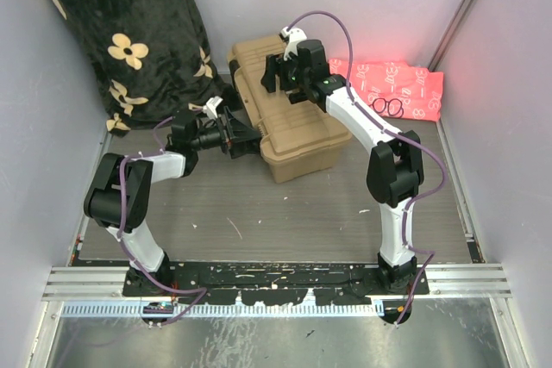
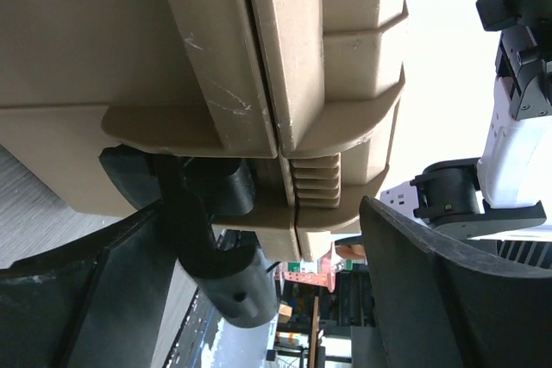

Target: Pack the tool kit

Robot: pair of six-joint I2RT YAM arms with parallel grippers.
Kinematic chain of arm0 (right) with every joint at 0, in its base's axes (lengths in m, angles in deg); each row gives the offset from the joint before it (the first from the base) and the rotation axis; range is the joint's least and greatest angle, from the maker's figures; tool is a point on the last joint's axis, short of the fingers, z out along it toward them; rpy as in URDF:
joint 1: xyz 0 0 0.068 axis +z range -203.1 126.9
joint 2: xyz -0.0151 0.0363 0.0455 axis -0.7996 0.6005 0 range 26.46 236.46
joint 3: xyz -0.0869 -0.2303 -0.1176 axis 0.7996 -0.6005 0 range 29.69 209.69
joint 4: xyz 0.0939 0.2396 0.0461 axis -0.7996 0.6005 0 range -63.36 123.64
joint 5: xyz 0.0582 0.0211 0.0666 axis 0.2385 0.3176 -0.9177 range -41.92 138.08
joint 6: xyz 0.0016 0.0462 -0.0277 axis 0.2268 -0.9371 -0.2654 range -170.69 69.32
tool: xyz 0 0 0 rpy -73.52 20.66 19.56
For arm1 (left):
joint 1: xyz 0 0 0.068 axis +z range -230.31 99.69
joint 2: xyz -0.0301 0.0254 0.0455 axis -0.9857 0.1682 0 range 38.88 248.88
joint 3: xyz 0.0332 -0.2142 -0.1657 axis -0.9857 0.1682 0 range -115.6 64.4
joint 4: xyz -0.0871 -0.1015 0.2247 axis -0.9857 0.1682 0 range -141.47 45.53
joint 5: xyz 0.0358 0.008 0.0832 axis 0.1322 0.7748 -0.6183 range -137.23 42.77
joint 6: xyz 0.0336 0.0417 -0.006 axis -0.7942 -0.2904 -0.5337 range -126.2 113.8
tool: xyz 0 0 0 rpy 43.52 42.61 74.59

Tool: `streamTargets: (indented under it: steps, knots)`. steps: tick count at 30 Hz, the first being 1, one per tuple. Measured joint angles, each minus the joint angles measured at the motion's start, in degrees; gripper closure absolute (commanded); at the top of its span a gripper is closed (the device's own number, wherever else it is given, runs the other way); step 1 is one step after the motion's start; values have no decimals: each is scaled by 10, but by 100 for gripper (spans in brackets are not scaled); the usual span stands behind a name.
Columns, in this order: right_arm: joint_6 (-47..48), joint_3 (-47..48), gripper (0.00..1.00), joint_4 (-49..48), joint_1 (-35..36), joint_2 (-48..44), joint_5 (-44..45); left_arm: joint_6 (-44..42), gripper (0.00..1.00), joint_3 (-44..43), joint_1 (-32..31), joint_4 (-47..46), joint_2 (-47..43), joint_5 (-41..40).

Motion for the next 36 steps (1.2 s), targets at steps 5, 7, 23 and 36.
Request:
streamTargets:
  steps: [5, 7, 23, 36]
  knots:
    - [0, 0, 20, 3, 0, -1, 2, 10, 31, 0, 0, -16, 4, 0]
    - [0, 0, 20, 3, -1, -1, 2, 13, 34, 0, 0, -20, 4, 0]
    - [-1, -1, 20, 8, -3, -3, 2, 25, 64, 0, -1, -28, 4, 4]
    - [-1, -4, 20, 5, -3, -4, 2, -32, 81, -50, -3, 119, -10, 14]
